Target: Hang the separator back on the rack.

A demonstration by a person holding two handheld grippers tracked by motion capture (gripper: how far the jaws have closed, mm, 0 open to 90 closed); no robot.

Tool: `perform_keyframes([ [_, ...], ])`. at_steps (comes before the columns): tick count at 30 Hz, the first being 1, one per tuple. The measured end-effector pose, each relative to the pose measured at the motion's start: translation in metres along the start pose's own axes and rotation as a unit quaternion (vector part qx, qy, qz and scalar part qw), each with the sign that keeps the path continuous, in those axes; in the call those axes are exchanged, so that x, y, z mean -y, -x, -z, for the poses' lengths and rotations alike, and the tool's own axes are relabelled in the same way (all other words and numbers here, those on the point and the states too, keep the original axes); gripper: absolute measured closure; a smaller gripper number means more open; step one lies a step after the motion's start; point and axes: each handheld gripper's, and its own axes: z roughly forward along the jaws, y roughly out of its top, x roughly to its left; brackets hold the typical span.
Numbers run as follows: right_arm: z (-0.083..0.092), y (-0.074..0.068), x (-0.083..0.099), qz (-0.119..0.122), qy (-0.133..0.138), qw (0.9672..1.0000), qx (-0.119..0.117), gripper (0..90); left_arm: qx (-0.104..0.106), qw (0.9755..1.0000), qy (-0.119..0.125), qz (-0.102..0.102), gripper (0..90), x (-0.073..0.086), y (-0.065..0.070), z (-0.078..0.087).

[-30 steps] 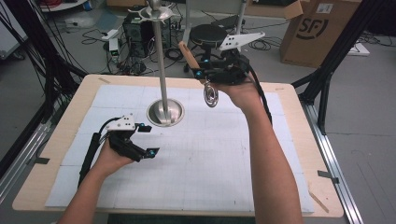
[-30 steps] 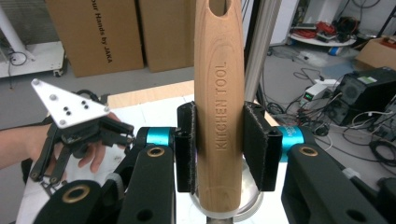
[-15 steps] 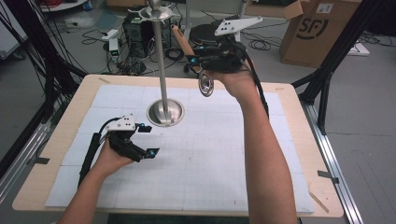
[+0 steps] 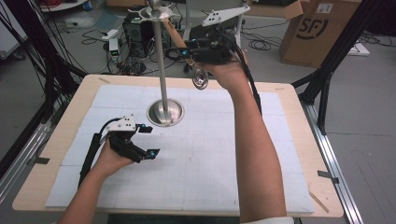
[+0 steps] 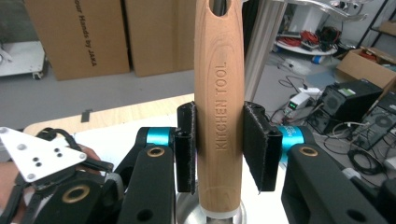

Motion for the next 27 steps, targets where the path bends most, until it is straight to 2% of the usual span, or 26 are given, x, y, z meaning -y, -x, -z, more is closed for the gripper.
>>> perform_keyframes([
  [5, -0.005, 0.001, -0.002, 0.005, -0.003, 1.0, 0.005, 67.3, 0.002, 1.0, 0.001, 0.001, 7.1, 0.0, -0.001, 0.001],
  [8, -0.007, 0.001, -0.003, 0.01, -0.01, 0.9997, 0.018, 67.3, 0.002, 1.0, -0.001, -0.003, 7.1, 0.0, 0.0, 0.0],
  [13, -0.008, 0.004, -0.001, 0.006, -0.013, 0.9996, 0.023, 67.4, 0.003, 1.0, -0.002, -0.003, 7.1, 0.0, 0.001, 0.0],
  [27, -0.019, 0.012, 0.002, -0.007, -0.004, 0.9998, 0.02, 67.3, 0.004, 1.0, -0.002, -0.002, 7.1, 0.0, 0.001, 0.0],
])
